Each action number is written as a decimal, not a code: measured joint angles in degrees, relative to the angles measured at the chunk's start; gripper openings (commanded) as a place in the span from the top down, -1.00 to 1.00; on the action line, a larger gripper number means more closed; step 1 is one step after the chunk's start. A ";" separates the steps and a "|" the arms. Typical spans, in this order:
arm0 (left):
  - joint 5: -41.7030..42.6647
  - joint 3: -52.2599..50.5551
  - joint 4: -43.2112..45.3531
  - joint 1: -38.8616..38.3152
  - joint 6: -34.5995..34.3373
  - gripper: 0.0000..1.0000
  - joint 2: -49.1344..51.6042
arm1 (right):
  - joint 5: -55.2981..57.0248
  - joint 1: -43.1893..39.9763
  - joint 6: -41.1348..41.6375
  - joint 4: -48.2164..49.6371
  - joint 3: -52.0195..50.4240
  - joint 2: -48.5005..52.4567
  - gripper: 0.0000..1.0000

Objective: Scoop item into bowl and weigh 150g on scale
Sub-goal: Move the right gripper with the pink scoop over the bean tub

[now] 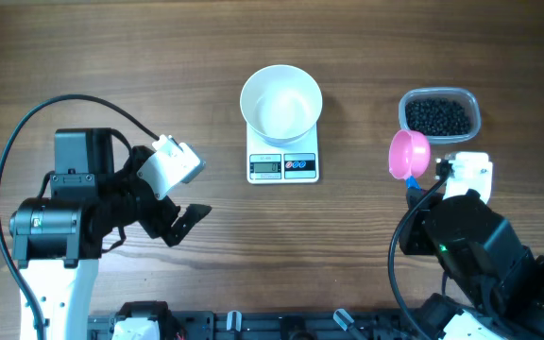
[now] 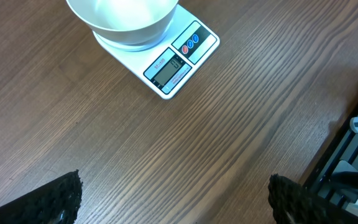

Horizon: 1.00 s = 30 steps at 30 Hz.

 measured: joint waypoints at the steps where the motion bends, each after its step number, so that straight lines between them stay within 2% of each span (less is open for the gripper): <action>1: 0.02 0.00 0.00 0.00 0.00 -1.00 0.00 | 0.00 0.00 0.00 0.00 0.00 0.00 0.91; 10: 0.00 0.00 0.00 0.00 0.00 -1.00 0.00 | -5.20 0.00 0.00 -0.35 0.37 0.00 0.92; 19: 0.00 0.00 0.00 0.00 0.00 -1.00 0.00 | -7.06 0.00 0.61 -14.75 4.98 0.15 0.91; 30: 0.00 0.00 0.00 0.00 0.00 -1.00 0.00 | -6.16 0.00 1.57 -16.39 5.01 4.02 0.91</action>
